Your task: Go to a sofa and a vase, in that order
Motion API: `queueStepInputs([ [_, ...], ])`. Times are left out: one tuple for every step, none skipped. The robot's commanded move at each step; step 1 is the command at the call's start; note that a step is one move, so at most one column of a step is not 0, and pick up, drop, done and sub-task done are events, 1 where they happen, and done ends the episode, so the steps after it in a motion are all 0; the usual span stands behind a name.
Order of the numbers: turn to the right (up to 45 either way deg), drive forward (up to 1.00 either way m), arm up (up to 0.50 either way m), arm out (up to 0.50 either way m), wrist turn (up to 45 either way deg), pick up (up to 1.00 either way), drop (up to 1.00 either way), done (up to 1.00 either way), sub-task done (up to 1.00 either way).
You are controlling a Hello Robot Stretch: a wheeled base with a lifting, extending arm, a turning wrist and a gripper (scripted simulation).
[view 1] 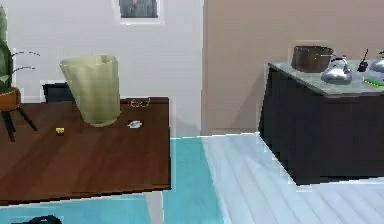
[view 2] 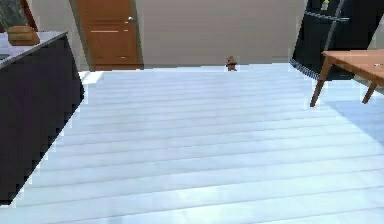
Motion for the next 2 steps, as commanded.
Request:
queueStepInputs([
  [-24.0, 0.0, 0.0, 0.0, 0.0, 0.0, 0.0, 0.0, 0.0],
  [0.0, 0.0, 0.0, 0.0, 0.0, 0.0, 0.0, 1.0, 0.0],
])
